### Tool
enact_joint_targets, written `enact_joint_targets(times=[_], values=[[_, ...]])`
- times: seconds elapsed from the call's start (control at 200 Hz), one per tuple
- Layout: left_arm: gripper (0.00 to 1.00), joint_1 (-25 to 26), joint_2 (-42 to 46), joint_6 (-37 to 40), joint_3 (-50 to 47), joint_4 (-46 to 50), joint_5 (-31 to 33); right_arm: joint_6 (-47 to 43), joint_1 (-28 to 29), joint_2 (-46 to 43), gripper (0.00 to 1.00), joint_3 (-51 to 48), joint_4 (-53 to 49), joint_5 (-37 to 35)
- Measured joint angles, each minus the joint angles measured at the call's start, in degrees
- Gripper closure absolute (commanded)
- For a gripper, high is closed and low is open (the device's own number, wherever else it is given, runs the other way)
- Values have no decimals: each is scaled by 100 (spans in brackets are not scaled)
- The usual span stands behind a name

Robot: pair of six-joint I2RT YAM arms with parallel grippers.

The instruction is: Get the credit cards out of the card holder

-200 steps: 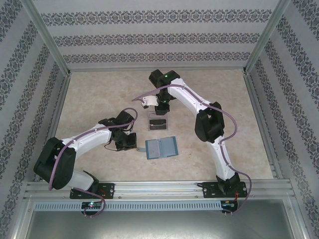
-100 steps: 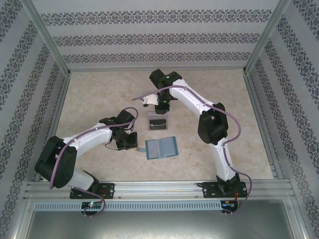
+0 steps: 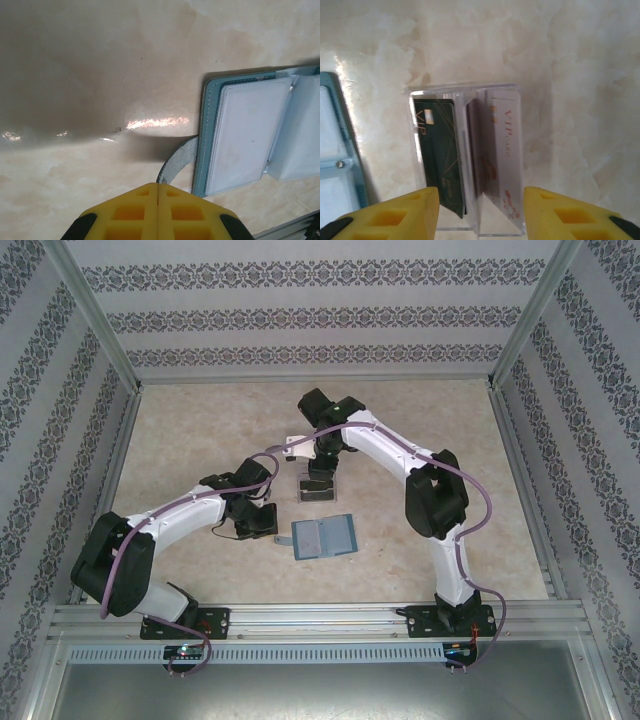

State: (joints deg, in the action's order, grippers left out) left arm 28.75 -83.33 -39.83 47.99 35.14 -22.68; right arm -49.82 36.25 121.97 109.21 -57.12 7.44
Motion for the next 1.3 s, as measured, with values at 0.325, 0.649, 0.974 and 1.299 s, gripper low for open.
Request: enact_joint_targets(times=[0.325, 0.649, 0.974, 1.299], values=[[95, 0, 0, 0, -2, -2, 0, 2, -13, 372, 48, 0, 157, -304], [95, 0, 0, 0, -2, -2, 0, 20, -15, 378, 48, 57, 444, -599], [94, 0, 0, 2, -2, -2, -2, 68, -13, 291, 49, 17, 693, -833], [94, 0, -87, 59, 4, -103, -133, 1025, 118, -1029, 56, -1178, 1200, -857]])
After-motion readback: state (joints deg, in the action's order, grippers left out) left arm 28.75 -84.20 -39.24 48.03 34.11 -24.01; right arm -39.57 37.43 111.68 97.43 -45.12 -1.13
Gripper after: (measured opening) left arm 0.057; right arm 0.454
